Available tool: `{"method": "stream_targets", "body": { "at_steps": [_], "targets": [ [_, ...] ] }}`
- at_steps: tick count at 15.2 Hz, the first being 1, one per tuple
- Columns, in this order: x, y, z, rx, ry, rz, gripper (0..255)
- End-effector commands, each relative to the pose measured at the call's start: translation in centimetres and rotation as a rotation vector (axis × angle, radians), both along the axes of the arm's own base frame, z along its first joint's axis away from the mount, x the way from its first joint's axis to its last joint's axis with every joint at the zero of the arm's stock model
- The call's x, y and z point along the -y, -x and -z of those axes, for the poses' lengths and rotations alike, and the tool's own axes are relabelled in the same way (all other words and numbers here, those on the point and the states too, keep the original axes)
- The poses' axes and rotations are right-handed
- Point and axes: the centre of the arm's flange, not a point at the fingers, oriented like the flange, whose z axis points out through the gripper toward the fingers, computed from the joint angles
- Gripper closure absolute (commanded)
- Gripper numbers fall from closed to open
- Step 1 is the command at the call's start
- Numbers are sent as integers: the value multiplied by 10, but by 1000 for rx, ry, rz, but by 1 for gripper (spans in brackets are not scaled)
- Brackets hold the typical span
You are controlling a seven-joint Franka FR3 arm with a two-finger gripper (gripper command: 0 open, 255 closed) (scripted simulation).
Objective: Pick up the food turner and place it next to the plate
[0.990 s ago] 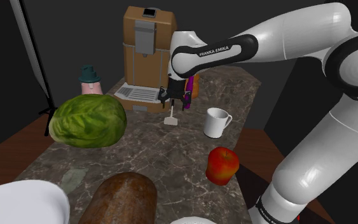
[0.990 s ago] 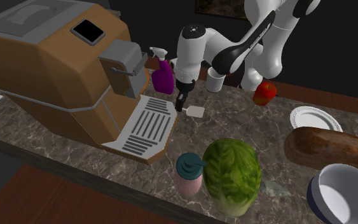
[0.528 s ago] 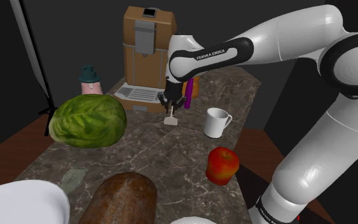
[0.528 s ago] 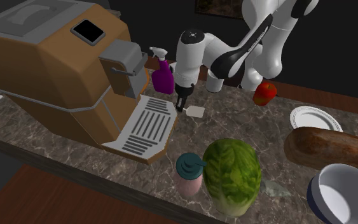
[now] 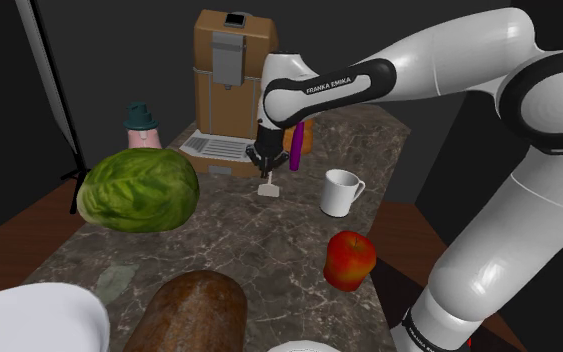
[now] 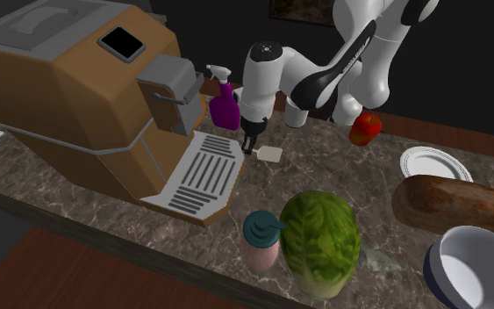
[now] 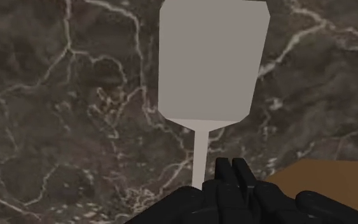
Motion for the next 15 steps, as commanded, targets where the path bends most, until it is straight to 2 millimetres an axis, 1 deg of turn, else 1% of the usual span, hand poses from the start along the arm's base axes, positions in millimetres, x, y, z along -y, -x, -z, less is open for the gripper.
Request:
{"method": "stream_targets", "body": {
  "at_steps": [1, 3, 4, 11, 12, 15],
  "targets": [
    [-3, 6, -6, -21, -5, 15, 0],
    [-8, 21, -20, -71, -11, 48, 0],
    [-10, 23, -23, -81, -12, 55, 0],
    [-9, 23, 14, -81, -12, 55, 0],
    [-9, 23, 17, -81, -12, 55, 0],
    [-9, 23, 17, -81, -12, 55, 0]
  ]
}}
